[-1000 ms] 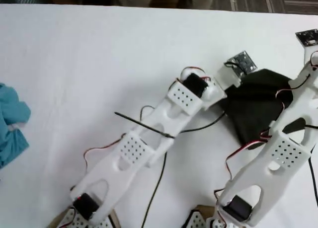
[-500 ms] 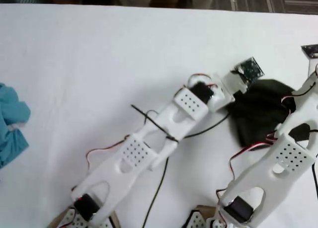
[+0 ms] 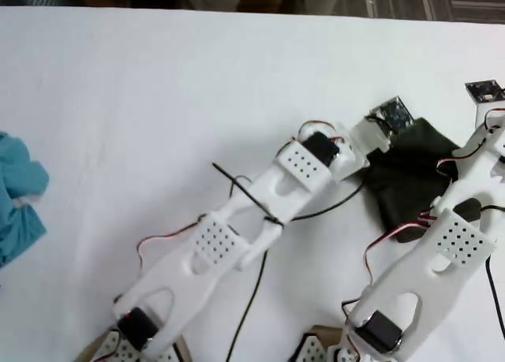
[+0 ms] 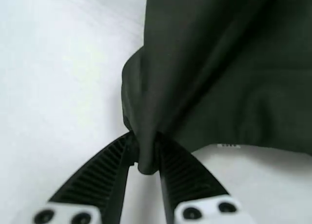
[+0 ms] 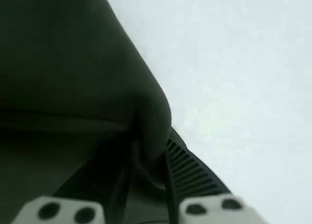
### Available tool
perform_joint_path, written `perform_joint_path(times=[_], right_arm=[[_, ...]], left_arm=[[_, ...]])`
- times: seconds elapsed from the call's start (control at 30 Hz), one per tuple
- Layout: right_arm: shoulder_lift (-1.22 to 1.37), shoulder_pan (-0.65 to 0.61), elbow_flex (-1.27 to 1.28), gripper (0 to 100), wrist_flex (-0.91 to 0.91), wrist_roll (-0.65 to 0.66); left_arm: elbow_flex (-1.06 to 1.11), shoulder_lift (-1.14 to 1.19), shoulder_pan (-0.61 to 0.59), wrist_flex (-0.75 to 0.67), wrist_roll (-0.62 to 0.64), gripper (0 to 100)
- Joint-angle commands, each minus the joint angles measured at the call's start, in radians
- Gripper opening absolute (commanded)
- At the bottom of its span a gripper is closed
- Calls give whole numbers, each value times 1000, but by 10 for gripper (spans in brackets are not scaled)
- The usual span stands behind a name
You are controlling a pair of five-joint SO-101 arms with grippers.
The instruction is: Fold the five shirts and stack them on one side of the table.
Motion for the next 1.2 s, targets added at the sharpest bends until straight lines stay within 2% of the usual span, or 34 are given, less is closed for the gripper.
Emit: perform_joint_path(times=[0.0, 0.1, 0.17, 0.27, 0.4, 0.53, 0.73, 0.93, 1.17], right_arm=[[-8, -7, -54, 77, -8, -11], [-8, -27, -140, 177, 16, -38], [-8, -47, -219, 211, 44, -38], [-8, -79, -351, 213, 93, -44], [-8, -133, -549, 213, 257, -46], [-24, -162, -575, 212, 277, -68], [-217, -228, -172, 212, 277, -71], [-590, -306, 422, 212, 263, -68], [-842, -259, 944, 212, 48, 23]], left_arm=[[-21, -66, -37, 68, 8, 146], [-97, -84, -48, 141, 8, 257], [-154, -98, -57, 167, 9, 298], [-257, -114, -91, 229, 9, 305], [-397, -124, -147, 423, 9, 305], [-433, -132, -189, 568, 9, 293], [-432, -133, -239, 614, 8, 154], [-430, -135, -327, 618, 9, 151], [-429, -130, -388, 618, 9, 151]])
